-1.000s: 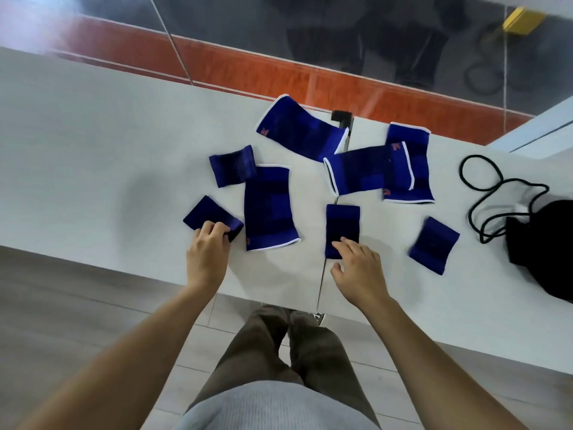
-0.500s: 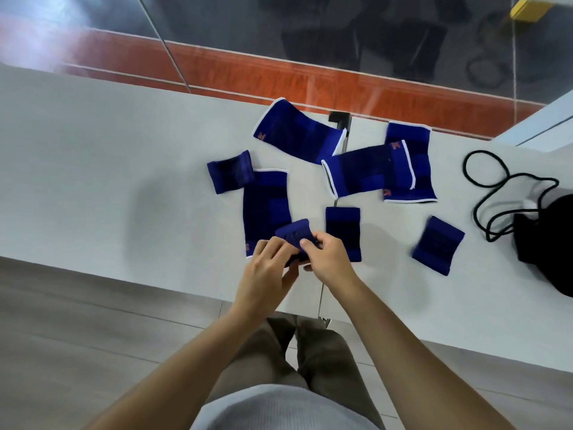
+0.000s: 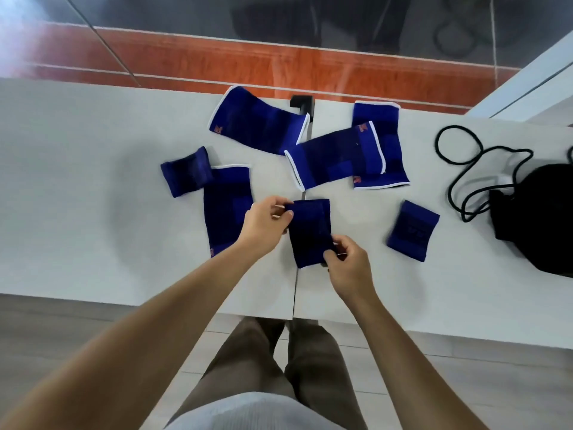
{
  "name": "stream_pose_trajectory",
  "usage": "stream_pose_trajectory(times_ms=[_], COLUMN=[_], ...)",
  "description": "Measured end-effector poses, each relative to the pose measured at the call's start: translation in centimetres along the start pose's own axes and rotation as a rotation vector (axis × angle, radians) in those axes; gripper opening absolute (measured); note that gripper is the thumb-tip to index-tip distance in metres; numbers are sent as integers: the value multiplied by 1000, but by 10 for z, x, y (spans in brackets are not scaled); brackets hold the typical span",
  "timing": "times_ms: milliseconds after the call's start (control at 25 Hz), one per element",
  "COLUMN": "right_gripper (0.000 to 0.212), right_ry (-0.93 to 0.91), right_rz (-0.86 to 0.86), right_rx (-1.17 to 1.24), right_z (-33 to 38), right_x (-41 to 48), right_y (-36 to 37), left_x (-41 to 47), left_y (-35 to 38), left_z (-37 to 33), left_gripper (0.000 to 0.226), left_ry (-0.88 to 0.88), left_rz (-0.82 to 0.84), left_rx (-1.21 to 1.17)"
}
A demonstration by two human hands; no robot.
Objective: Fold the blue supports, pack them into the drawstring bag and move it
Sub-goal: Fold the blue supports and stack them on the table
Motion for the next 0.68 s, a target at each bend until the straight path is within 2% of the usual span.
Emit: stream_pose_trajectory(times_ms=[120, 240, 480, 680], right_gripper=[27, 24, 18, 19], right_ry=[-12, -13, -12, -7], right_rz=[-102, -121, -134, -124], right_rx=[-53, -89, -137, -177], right_z=[-9, -17, -24, -25], right_x=[6, 10, 15, 18], right_y=[-4, -2, -3, -2], left_x=[11, 21, 25, 23], left_y=[11, 17, 26, 30], left_z=[-13, -16, -6, -4], left_gripper=[16, 17, 14, 16], left_ry=[155, 265, 321, 282], left_rz=[-4, 6, -31, -84], left_rx=[213, 337, 410, 400])
Point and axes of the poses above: each hand's wrist, its own x-axis towards the middle knuckle, its own y-axis out of the palm, z = x × y, the point moved 1 cm from there along x, towards the middle knuckle, and after that the axes turned 4 degrees about -y, right-handed, at the moved point
